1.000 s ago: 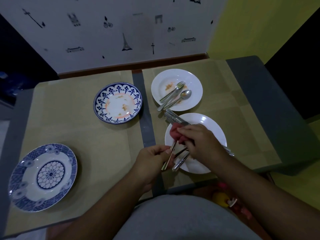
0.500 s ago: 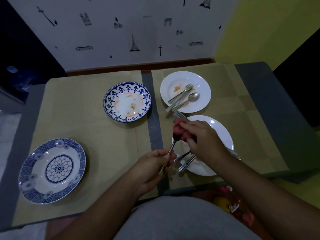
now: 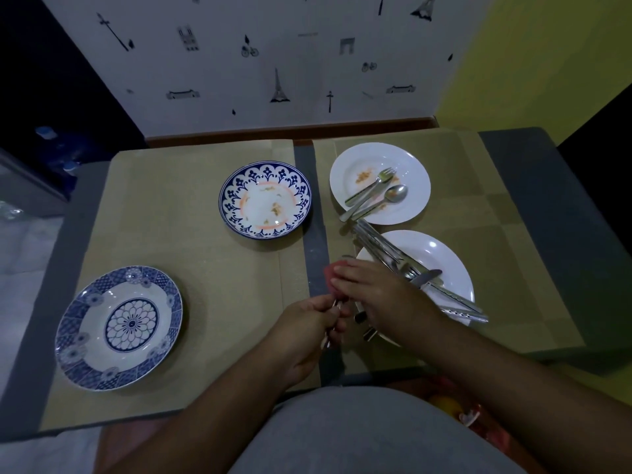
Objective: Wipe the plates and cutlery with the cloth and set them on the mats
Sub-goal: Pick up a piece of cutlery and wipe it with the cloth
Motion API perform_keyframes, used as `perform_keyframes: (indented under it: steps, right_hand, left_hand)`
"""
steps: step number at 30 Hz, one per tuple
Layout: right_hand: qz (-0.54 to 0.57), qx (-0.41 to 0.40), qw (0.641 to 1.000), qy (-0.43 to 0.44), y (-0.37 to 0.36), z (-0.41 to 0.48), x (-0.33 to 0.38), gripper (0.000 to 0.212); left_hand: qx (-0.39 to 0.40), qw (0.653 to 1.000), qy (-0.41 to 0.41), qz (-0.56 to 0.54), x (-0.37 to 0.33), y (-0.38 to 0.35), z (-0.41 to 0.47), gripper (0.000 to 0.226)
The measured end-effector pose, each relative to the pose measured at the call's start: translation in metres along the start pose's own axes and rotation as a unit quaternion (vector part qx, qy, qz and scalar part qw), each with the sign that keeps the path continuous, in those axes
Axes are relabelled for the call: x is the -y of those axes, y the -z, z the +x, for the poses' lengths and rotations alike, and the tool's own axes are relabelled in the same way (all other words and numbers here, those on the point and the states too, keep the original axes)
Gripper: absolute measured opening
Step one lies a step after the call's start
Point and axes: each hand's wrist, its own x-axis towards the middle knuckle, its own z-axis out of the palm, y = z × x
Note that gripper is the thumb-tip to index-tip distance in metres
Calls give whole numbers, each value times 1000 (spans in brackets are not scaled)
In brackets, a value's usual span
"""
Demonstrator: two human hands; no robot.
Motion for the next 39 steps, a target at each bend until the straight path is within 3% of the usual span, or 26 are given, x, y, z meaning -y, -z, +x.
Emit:
perform_keyframes:
  steps: [4,8,11,15,19,22,27,32,36,39]
  right_hand:
    - [41,-58,993,-98,-2,9,-3,50]
    - [14,-34,999,-3,-7,-3,7,50]
    - [62,-63,992,-92,11,7,1,48]
    - [85,-27,983,-158,22,22,-12,43]
    - [92,-95,968,-213,30,17,-10,47]
    - [78,-116,976,-166,34,14,9,49]
    - [23,-11,999,-30,4,7,29,41]
    - [19,-41,995,-83,-5,15,14,41]
    - [-23,16,1000,2,-13,4,23,47]
    - [-26,14,1000,-4,-13,13,5,45]
  left_hand:
    - [-5,1000,-8,-10,-4,-3,-4,31]
    - [-2,1000,-8,-5,-1,5,-8,31]
    - [-6,1000,-12,5,2,8,-11,30]
    - [-6,1000,4,2,-2,12,-15,27]
    - [-51,999,7,15,-4,14,-19,26]
    - [-75,996,-11,55,-4,14,-19,22]
    - [-99,988,-72,89,-2,9,-20,18]
    - [-106,988,-66,92,3,13,-17,16]
    - [-111,988,-60,88,10,20,-17,16]
    - [-113,989,-51,85,13,26,-16,15]
